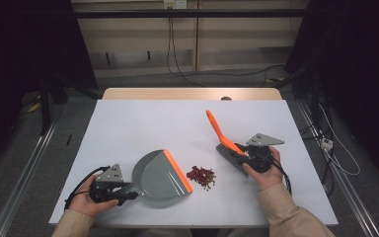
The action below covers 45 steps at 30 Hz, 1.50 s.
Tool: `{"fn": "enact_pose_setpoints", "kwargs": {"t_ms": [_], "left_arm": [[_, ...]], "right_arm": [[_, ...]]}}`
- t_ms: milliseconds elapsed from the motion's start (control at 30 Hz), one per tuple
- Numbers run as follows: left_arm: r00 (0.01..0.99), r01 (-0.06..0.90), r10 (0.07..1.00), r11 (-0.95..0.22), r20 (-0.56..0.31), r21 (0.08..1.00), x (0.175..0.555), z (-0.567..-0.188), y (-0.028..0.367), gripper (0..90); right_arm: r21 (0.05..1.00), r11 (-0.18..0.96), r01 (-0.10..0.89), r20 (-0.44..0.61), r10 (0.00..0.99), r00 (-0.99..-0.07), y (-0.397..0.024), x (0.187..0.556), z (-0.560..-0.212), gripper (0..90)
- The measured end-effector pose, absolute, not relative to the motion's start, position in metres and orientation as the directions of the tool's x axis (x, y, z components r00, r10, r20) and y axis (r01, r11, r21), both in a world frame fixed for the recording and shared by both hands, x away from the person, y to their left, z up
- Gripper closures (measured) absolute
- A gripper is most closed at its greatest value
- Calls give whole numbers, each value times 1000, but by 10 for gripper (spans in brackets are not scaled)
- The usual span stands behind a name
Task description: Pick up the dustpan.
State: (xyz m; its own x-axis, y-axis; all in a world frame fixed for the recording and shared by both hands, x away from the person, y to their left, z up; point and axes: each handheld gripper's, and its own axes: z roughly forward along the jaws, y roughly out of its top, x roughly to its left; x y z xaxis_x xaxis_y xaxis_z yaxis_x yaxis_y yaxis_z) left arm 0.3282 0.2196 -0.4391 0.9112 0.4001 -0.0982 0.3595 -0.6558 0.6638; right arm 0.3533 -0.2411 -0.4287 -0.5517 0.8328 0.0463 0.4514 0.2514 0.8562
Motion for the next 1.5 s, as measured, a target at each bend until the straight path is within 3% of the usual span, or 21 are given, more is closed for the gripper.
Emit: {"fn": "enact_pose_setpoints", "kwargs": {"t_ms": [333, 500, 1500], "left_arm": [[936, 324, 329, -671, -124, 667, 333, -439, 215, 633], [945, 303, 303, -683, -119, 665, 333, -438, 211, 632], [945, 317, 292, -691, -151, 649, 330, -433, 193, 631]], "right_arm": [[844, 278, 459, 19, 839, -544, -241, 358, -427, 648], [835, 273, 478, 26, 848, -530, -244, 358, -426, 706], [843, 289, 454, -66, 892, -447, -190, 322, -431, 709]]}}
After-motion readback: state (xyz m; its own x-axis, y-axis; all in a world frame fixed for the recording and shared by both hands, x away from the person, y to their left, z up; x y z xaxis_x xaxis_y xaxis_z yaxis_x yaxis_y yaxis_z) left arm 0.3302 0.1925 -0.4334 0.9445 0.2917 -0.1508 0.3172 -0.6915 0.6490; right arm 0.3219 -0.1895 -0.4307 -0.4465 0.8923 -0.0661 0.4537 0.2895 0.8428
